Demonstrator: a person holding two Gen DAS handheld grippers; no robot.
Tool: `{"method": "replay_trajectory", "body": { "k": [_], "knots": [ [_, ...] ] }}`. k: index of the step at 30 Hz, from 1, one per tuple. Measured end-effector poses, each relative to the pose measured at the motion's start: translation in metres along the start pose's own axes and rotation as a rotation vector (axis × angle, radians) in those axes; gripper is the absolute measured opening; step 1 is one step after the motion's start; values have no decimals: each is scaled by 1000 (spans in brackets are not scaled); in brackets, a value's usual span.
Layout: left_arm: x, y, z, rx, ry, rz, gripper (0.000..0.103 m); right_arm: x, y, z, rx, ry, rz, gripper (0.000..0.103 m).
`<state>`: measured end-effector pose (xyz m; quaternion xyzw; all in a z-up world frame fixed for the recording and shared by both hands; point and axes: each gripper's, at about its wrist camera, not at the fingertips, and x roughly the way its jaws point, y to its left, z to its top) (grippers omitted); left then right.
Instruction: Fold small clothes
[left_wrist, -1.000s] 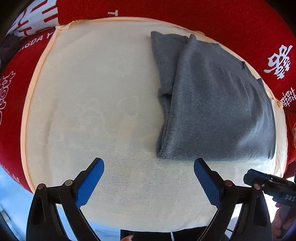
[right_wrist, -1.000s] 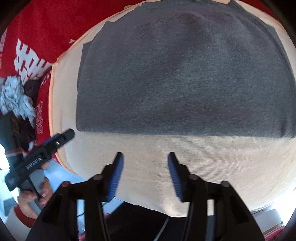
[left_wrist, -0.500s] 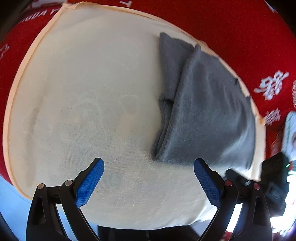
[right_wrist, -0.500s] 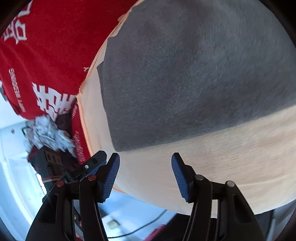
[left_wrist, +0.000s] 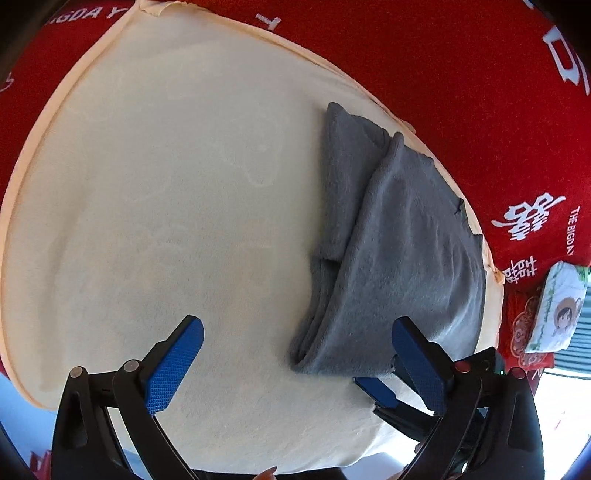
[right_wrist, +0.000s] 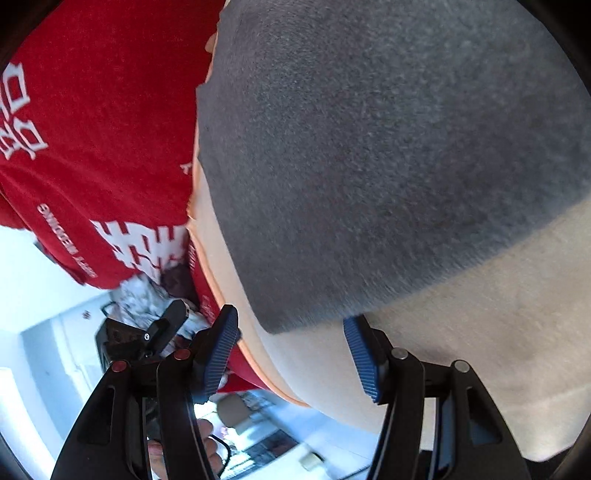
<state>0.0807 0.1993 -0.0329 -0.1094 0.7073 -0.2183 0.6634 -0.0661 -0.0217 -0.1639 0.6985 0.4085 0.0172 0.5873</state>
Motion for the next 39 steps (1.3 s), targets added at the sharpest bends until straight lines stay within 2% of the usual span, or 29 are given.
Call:
{"method": "replay_trajectory", "body": {
  "k": [5,10,12,13,14,20,24,32,33,34,35,37,39],
  "knots": [
    [4,6,10,-2,6,6,101,6,-8,6,84,-47,114,65],
    [4,19,23,-64,24,-129,101,12,-5,12,130,-63,178,63],
    [2,23,31,-92,23,-174,101,16,-4,17,169,-30,184,44],
    [2,25,35,-102,24,-194,101,17,-3,20,190,-14,179,18],
    [2,25,41,-108,30,-224,101,17,-3,21,199,-8,184,9],
    [28,6,59,-94,116,-356,101,-8,28,28,137,-16,296,9],
    [61,-22,68,-72,185,-405,101,-22,49,32,69,-10,307,9],
    [94,-100,90,147,218,-360,101,-25,64,25,-50,28,207,8],
    [94,-112,90,198,210,-324,95,-23,64,22,-62,37,187,8],
    [94,-121,89,250,205,-281,85,-26,63,21,-71,46,168,8],
    [96,-135,87,321,206,-218,81,-25,61,18,-80,64,137,8],
    [102,-149,83,402,217,-134,64,-24,60,15,-104,107,72,9],
    [109,-152,80,437,233,-75,62,-23,62,10,-151,176,-30,14]
  ]
}}
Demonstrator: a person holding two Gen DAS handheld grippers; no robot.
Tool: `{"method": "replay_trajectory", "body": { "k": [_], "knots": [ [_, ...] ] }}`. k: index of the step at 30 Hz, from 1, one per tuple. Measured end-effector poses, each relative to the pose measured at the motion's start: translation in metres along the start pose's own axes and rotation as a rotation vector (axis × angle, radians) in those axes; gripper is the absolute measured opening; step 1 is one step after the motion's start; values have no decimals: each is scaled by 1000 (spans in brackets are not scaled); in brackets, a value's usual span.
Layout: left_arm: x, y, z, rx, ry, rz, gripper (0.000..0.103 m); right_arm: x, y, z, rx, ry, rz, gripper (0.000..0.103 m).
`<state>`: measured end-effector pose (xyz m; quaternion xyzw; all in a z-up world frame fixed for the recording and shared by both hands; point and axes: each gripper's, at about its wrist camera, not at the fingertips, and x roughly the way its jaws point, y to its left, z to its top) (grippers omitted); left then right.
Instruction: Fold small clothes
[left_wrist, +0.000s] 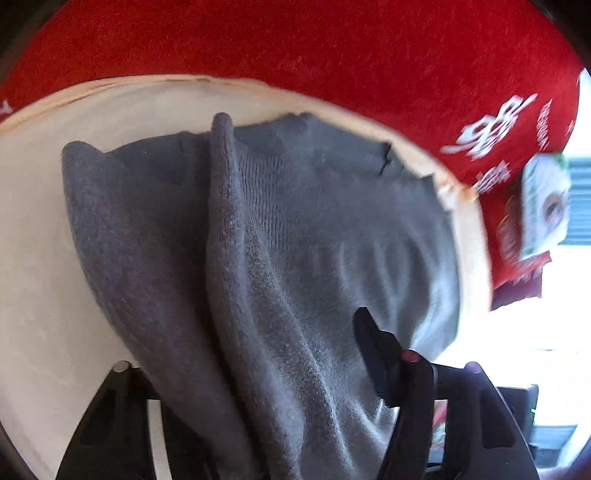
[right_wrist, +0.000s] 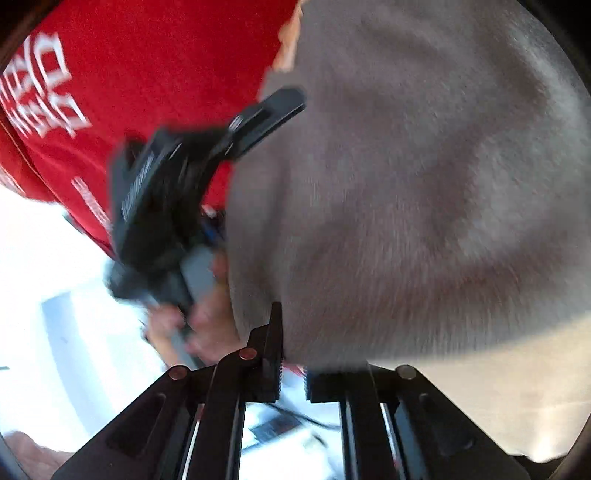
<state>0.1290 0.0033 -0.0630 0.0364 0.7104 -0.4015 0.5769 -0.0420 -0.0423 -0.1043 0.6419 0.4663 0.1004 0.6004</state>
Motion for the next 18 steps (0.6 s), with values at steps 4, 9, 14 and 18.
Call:
{"method": "replay_trajectory", "body": {
  "k": [4,9,14,18],
  "knots": [
    [8,11,1,-79,9,13,62,-19,8,-7,-117,75,-214,56],
    [13,4,0,-53,-1,131,53,-84,12,7,-187,-164,-430,35],
    [9,-3,-4,-25,-28,201,21,-96,-9,23,-204,-193,-601,5],
    [0,-9,-5,-67,-64,192,18,-79,-27,17,-285,-138,-678,2]
  ]
}}
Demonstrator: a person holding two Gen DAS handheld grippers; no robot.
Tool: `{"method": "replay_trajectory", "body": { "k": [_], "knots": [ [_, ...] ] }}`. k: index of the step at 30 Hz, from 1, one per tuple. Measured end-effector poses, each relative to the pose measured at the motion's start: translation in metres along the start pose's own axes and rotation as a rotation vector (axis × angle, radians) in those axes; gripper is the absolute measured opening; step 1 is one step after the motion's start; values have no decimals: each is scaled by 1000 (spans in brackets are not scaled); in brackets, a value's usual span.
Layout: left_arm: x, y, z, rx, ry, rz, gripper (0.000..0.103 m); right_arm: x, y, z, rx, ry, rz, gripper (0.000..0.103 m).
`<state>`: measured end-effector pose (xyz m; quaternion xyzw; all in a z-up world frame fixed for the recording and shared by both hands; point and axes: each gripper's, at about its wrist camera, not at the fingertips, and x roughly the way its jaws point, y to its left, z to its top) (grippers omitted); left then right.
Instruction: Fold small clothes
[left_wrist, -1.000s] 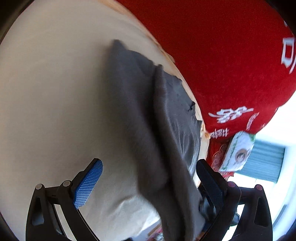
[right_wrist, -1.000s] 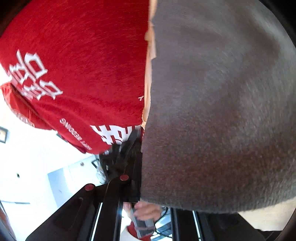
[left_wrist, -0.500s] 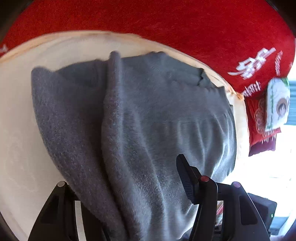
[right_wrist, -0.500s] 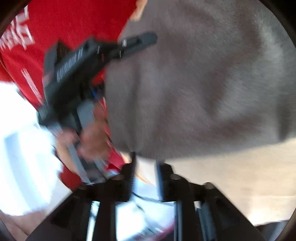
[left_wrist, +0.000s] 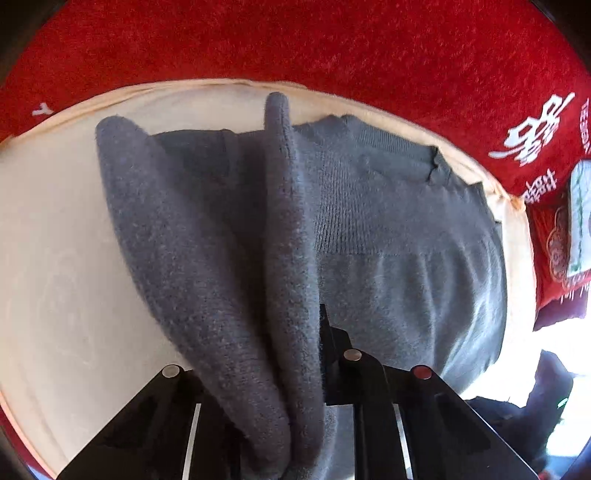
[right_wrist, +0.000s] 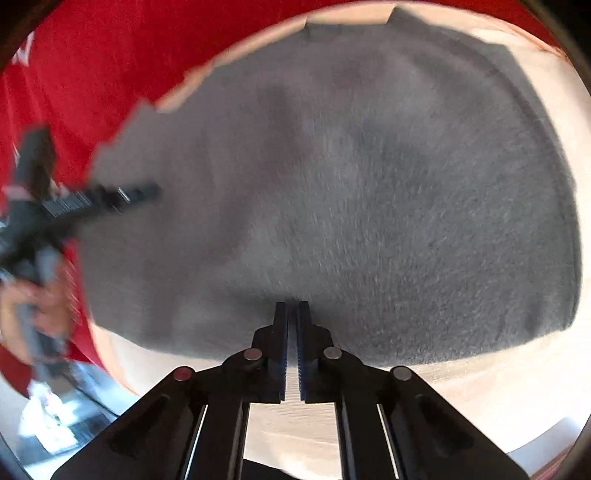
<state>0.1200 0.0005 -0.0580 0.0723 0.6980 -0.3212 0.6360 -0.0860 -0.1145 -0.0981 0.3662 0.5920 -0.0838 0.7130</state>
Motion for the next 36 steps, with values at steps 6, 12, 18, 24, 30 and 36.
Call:
{"method": "replay_trajectory", "body": {
  "k": [6,12,18,24,30,36],
  "knots": [
    [-31,-37,0,-28,-86,-75,17,-9,-4,3,-11,-13,36,2],
    [-52,-106,7,8,-144,-117,17,-26,-48,4,125,-9,189,2],
    [-37,-192,18,113,-138,-8,17,-71,-102,-2,237,-107,274,3],
    [25,-266,24,210,-33,153,18,-83,-162,5,389,-172,420,3],
    [72,-316,13,307,3,395,36,-56,-205,7,520,-136,536,7],
    [58,-362,-9,538,-71,348,64,-53,-217,-1,565,-130,587,7]
  ]
}}
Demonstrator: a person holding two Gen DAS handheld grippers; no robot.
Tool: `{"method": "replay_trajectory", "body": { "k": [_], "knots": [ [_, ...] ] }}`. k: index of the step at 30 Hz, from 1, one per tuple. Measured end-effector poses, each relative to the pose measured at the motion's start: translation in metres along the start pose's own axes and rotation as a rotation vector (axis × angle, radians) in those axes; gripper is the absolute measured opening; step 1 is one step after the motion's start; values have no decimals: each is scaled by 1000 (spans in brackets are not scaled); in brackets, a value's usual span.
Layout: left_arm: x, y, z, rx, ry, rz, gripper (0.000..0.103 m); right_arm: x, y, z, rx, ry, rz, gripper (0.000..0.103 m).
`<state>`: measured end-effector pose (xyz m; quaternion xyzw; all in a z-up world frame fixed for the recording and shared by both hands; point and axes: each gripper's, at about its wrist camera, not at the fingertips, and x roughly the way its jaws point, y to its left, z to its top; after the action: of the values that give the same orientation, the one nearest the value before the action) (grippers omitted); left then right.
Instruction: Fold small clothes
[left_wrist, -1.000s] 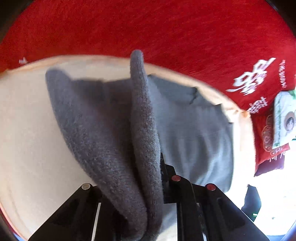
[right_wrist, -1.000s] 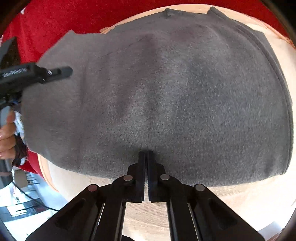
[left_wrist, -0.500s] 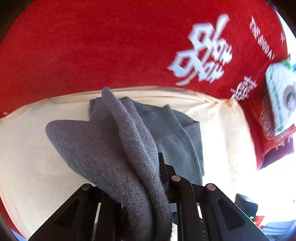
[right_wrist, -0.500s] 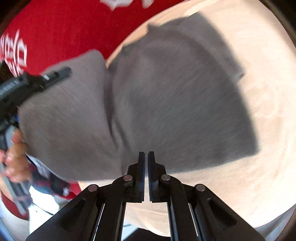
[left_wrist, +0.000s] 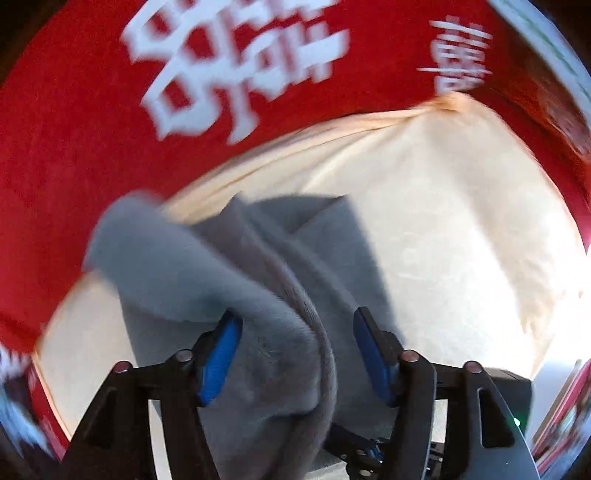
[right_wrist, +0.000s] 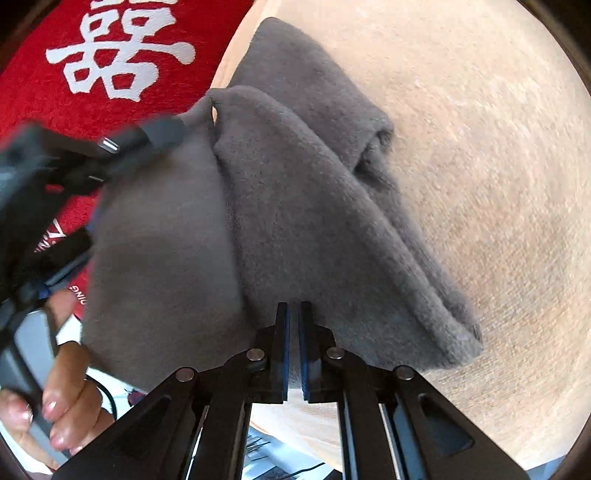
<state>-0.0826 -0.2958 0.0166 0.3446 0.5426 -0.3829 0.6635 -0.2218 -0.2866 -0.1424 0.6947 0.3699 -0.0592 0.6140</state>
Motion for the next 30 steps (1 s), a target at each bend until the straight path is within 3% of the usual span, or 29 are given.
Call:
{"method": "replay_trajectory", "body": {
  "k": [4,7,9,11,15,18,21,24,25,26,28,30],
  "knots": [
    [-15,15,4,-66,-36,-153,64,-29,-14,24,23,-30,31,7],
    [-35,45,-5,-118,-116,-157,64,-49,-24,38,77,-74,104,8],
    [-40,70,-14,-155,-135,-133,64,-58,-35,47,144,-104,188,22],
    [-37,97,-26,-204,-124,-123,64,-68,-45,54,223,-144,283,45],
    [-9,143,-55,-298,-51,-50,64,-63,-46,64,266,-146,395,60],
    [4,165,-78,-359,-15,-33,64,-21,-14,63,181,-87,320,60],
    [15,170,-92,-391,-1,-30,64,-1,8,58,70,-28,228,61],
    [20,174,-100,-411,-12,-37,64,9,36,75,-52,30,122,61],
    [21,175,-101,-420,-17,-39,64,13,43,78,-85,44,82,51],
    [23,172,-100,-426,-21,-41,64,17,54,82,-121,56,21,20],
    [27,169,-97,-439,-27,-45,64,19,72,83,-194,51,-97,14],
    [22,166,-94,-438,-50,-56,64,1,100,72,-316,-6,-79,14]
  ]
}}
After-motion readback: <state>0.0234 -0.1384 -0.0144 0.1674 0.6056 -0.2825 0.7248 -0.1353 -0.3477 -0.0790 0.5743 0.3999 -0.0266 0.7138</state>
